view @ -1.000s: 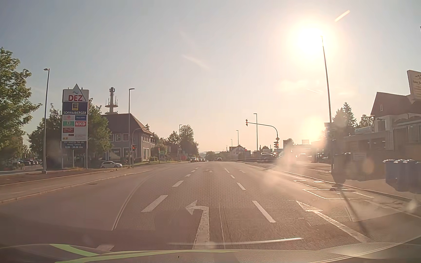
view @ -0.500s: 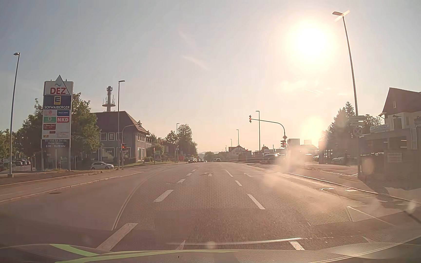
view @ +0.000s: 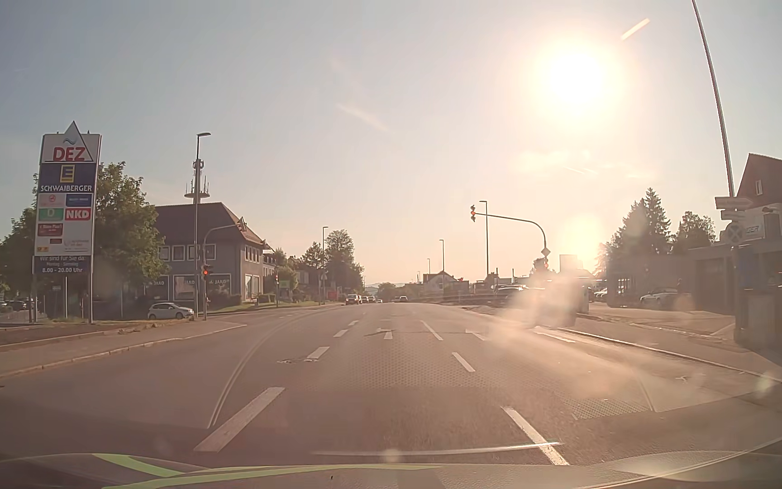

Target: Follow the waypoints while adhering to traffic rules and regulations

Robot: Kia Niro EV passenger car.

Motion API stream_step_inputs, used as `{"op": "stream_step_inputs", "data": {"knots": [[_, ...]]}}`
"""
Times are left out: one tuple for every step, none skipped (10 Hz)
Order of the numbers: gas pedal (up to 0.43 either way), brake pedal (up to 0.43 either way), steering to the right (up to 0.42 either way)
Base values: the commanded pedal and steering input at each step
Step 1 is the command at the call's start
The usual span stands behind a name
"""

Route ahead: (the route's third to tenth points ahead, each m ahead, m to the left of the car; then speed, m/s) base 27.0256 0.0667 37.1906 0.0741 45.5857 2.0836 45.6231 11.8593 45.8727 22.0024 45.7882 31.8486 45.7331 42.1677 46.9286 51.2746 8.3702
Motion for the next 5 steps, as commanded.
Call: {"op": "stream_step_inputs", "data": {"knots": [[0.000,0.152,0.003],[0.000,0.171,0.003],[0.000,0.183,0.003],[0.000,0.189,0.002],[0.000,0.195,0.001]]}}
